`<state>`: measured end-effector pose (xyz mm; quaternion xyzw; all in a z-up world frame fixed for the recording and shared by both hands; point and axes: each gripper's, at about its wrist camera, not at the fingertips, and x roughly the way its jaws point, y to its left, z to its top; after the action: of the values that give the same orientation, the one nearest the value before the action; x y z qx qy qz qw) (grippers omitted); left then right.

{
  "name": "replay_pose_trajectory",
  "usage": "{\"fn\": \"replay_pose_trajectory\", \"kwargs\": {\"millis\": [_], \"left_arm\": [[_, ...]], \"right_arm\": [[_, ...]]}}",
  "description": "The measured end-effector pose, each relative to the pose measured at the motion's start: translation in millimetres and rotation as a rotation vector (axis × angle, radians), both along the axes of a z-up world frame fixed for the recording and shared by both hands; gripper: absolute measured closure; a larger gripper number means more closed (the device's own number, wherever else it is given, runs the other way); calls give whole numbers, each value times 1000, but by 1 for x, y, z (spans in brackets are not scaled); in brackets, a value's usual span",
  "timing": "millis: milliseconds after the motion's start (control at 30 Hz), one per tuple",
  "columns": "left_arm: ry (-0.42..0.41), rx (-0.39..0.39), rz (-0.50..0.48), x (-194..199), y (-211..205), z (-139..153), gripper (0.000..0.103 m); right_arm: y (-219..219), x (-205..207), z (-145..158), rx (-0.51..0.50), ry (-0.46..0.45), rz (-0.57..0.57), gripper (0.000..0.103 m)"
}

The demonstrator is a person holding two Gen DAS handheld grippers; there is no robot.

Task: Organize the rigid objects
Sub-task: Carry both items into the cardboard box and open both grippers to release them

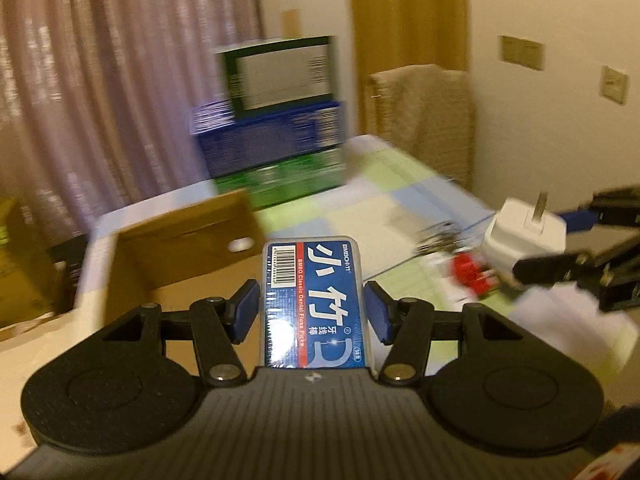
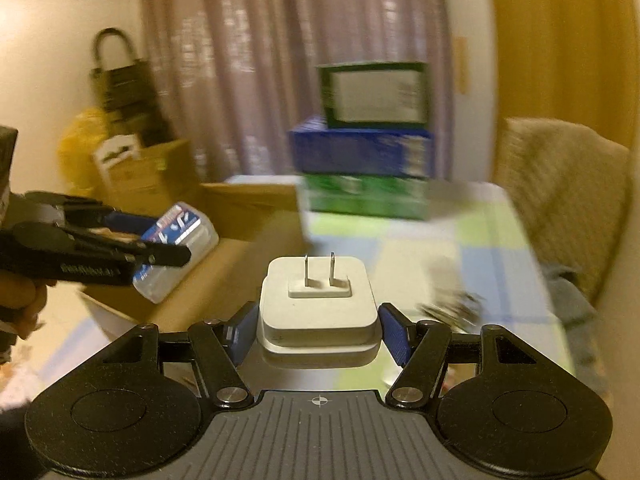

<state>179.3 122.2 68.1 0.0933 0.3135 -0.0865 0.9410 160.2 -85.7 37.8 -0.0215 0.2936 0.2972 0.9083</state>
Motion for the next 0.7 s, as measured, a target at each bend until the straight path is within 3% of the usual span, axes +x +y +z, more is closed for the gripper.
{"fn": "replay_pose_trajectory", "kwargs": {"millis": [133, 333, 533, 700], "left_arm": [[31, 18, 72, -5, 48, 1, 51], [53, -1, 125, -9, 88, -13, 51], [68, -21, 155, -9, 104, -30, 51], [79, -32, 158, -9, 110, -40, 51]], "right_arm": [[54, 11, 4, 18, 8, 66, 41], [120, 17, -21, 18, 30, 127, 41], [141, 27, -53, 51, 36, 133, 41], [149, 26, -54, 29, 20, 135, 41]]}}
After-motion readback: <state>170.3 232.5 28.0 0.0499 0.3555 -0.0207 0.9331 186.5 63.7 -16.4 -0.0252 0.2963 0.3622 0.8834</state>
